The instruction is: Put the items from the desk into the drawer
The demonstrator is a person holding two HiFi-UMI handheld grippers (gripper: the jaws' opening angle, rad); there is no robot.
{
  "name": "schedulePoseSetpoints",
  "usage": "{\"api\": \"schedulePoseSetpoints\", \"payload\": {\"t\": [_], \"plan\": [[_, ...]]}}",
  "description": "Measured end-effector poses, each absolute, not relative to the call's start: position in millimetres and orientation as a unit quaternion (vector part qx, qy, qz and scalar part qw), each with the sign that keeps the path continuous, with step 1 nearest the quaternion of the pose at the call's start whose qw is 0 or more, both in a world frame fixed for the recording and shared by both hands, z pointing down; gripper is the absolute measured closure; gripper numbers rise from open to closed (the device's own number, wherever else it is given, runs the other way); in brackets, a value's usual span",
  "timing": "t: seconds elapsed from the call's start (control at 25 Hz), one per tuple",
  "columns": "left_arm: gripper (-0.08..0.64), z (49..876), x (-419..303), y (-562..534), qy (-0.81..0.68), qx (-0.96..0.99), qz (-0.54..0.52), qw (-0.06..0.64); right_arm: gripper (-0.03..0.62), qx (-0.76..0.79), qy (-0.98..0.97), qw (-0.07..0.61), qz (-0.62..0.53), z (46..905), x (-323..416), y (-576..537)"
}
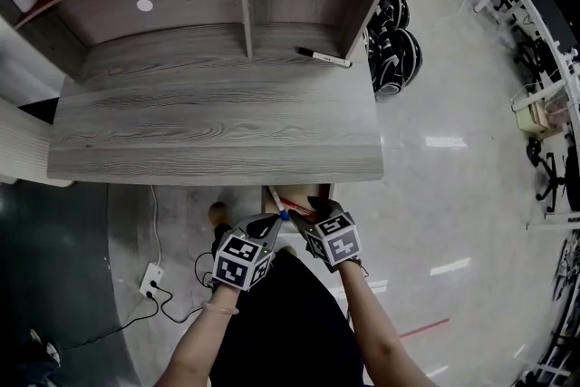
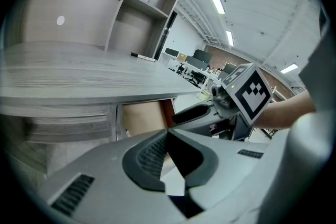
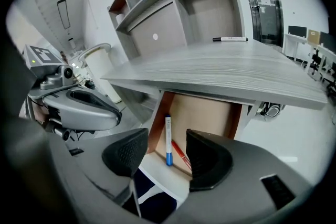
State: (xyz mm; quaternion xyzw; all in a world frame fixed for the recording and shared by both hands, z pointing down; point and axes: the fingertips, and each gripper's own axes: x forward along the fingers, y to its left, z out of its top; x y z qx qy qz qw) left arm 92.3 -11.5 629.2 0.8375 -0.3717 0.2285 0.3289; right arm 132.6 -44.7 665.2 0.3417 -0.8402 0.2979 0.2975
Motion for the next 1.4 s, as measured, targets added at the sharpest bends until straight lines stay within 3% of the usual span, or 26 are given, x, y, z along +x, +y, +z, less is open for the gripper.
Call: {"api": "schedulePoseSetpoints", "payload": {"t": [0.24,0.68,0.76,1.12,1.4], "plan": [[0.557,621,95,-10,-0.366,0.843,0.226,0.322,0.376,0.348,-0.842,0.290,0.293,654,137,-37],[0.557,595,106,4,-0.352,0.853,0.206,0.325,0.533,0.372,-0.857,0.240,0.264,603,134,-36],[0.557,591,112,10,-0.340,0.857,0.208,0.326,0.597,0.378,-0.858,0.228,0.262,593,133,-34],[0.557,550,121,4,-0.346,0.873,0.177,0.295,0.597,0.401,-0.867,0.176,0.238,541,140,-31],[0.557,520,122,-2,-0.362,0.879,0.136,0.278,0.597,0.408,-0.873,0.175,0.201,517,143,-30]]}}
